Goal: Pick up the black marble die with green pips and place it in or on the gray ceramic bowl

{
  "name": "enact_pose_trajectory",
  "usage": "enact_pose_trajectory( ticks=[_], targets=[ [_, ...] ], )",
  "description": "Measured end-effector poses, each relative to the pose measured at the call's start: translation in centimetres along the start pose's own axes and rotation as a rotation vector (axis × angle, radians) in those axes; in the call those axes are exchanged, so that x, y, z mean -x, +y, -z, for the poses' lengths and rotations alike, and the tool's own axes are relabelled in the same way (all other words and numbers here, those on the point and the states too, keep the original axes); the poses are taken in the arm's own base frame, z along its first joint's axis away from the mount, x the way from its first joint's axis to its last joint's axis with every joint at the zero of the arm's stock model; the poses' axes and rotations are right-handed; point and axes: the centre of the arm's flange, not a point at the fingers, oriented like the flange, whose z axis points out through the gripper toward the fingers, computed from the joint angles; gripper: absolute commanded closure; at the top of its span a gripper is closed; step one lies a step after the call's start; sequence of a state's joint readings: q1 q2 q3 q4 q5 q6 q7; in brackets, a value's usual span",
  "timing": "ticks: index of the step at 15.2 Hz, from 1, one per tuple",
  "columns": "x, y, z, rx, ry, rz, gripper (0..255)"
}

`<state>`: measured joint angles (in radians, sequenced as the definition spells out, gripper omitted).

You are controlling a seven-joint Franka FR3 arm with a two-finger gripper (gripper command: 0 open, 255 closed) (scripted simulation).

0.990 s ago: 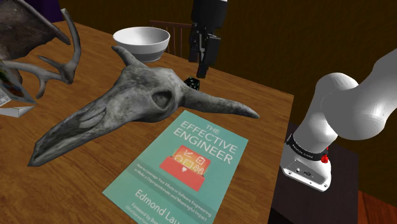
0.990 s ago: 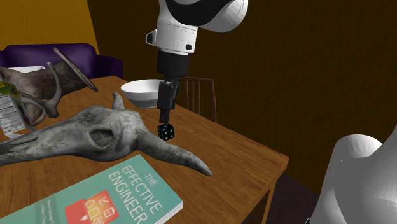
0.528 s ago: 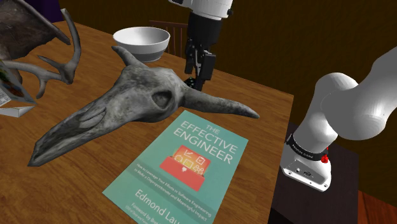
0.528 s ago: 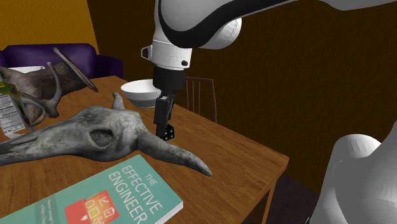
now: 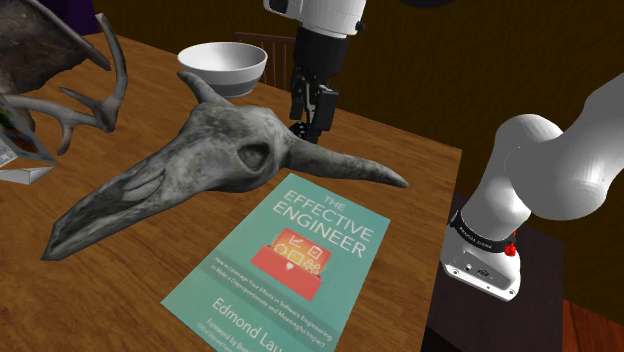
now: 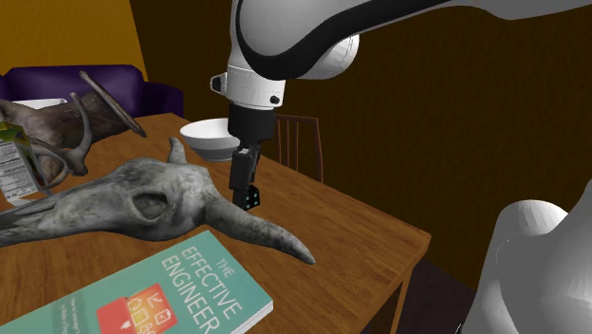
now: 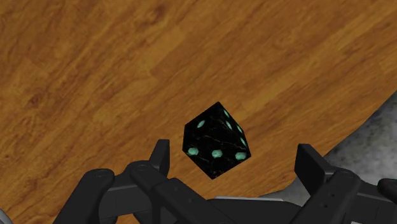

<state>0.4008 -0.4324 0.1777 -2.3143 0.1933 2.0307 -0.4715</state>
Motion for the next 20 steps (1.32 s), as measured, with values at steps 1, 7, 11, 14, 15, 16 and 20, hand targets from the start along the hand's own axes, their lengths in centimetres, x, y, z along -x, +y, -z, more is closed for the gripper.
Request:
enact_pose_trajectory(
  ticks=[1, 7, 11, 14, 15, 16, 20],
  targets=[
    [0.0, 0.0, 0.0, 0.000, 0.000, 0.000, 255],
    [0.0, 0.0, 0.0, 0.000, 0.000, 0.000, 255],
    [0.0, -0.1, 0.2, 0.000, 0.000, 0.000, 255],
    [-0.3, -0.1, 1.6, 0.000, 0.000, 0.000, 255],
    [-0.3, 0.0, 2.0, 0.000, 0.000, 0.000, 255],
    [-0.5, 0.0, 2.6, 0.000, 0.000, 0.000, 255],
    [-0.9, -0.1, 4.7, 0.000, 0.000, 0.000, 255]
  ],
)
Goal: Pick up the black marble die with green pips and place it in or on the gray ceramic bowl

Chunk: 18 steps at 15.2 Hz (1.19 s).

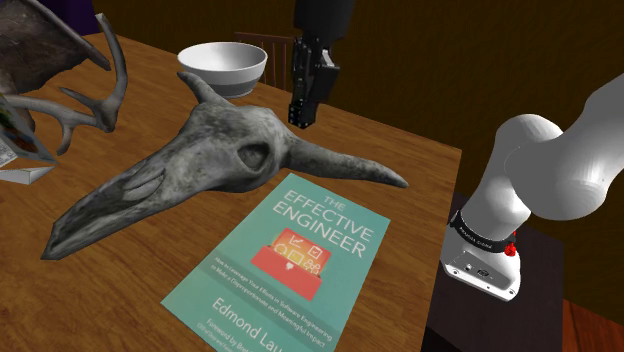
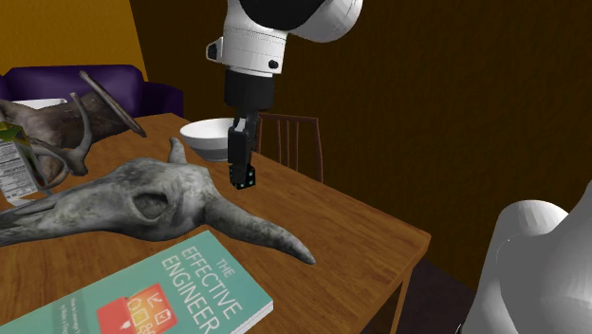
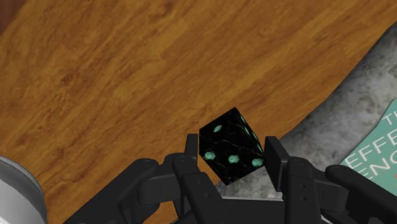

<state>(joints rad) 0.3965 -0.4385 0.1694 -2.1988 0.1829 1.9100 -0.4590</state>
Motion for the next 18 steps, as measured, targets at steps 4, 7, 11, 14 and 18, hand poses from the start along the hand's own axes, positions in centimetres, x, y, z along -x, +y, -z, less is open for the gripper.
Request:
enact_pose_trajectory(
  ticks=[4, 7, 11, 14, 18],
  targets=[
    [-0.3, -0.1, 2.1, 0.000, 0.000, 0.000, 255],
    [-0.6, -0.2, 3.6, 0.000, 0.000, 0.000, 255],
    [-1.0, -0.2, 5.7, 0.000, 0.000, 0.000, 255],
    [-1.4, -0.3, 7.2, 0.000, 0.000, 0.000, 255],
    [-1.8, -0.4, 9.4, 0.000, 0.000, 0.000, 255]
  ],
)
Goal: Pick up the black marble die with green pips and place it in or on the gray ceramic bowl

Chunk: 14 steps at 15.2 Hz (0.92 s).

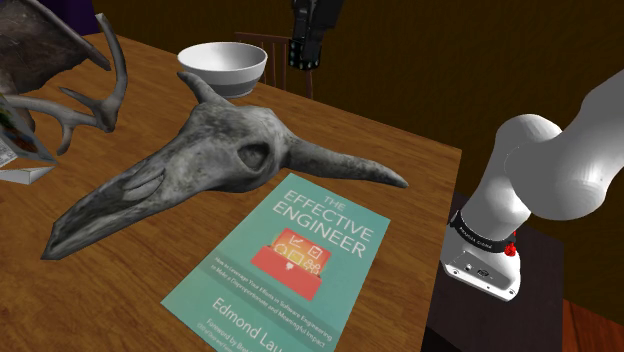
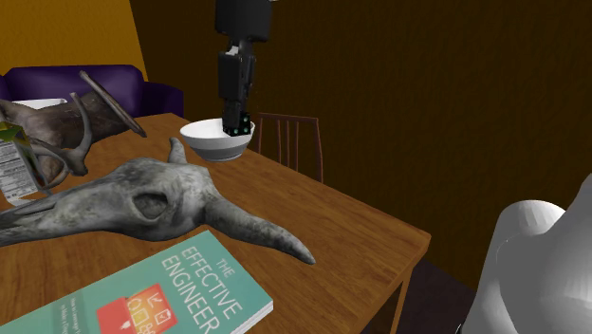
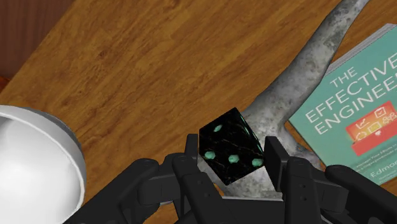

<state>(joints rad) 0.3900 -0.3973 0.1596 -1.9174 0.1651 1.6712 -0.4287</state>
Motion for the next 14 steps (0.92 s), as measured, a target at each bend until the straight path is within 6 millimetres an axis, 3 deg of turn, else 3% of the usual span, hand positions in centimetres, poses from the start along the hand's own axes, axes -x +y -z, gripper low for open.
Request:
enact_pose_trajectory(
  ticks=[1, 4, 14],
  targets=[
    [-0.1, 0.0, 0.5, 0.000, 0.000, 0.000, 255],
    [-1.1, 2.6, 0.7, 0.000, 0.000, 0.000, 255],
    [-6.0, 14.5, 0.9, 0.000, 0.000, -0.001, 255]
  ],
)
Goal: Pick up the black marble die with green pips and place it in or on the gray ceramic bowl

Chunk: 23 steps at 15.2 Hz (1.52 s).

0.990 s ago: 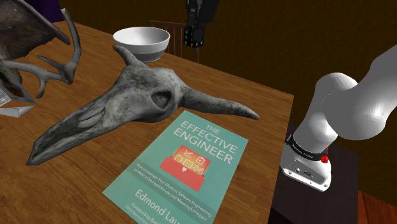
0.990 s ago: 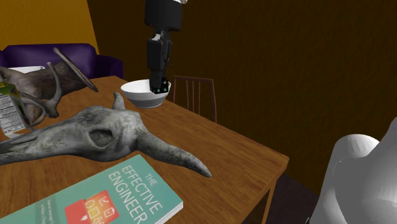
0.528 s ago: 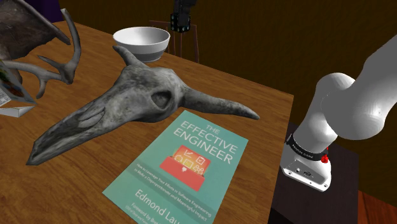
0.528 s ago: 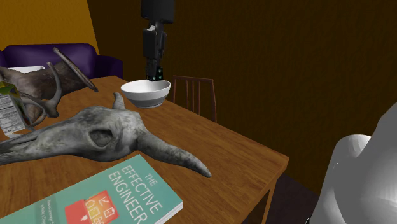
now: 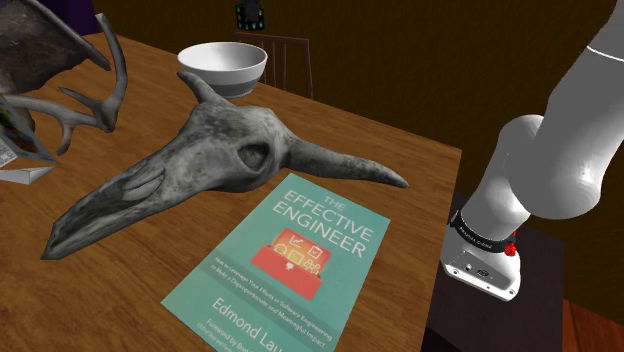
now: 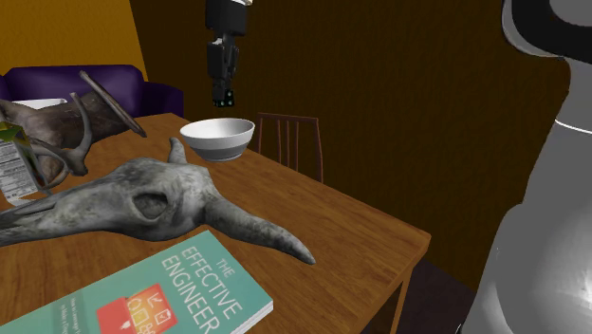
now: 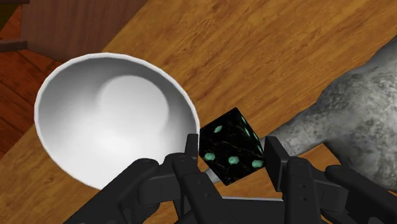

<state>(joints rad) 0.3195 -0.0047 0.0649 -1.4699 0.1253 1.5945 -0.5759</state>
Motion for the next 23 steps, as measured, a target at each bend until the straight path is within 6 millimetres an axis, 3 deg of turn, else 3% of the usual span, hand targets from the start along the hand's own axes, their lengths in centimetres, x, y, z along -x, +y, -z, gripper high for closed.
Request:
enact_pose_trajectory(
  ticks=[9, 23],
  targets=[
    [-4.6, 10.8, -0.2, 0.000, -0.001, 0.000, 255],
    [-3.7, 12.0, -7.2, 0.000, -0.001, 0.001, 255]
  ],
)
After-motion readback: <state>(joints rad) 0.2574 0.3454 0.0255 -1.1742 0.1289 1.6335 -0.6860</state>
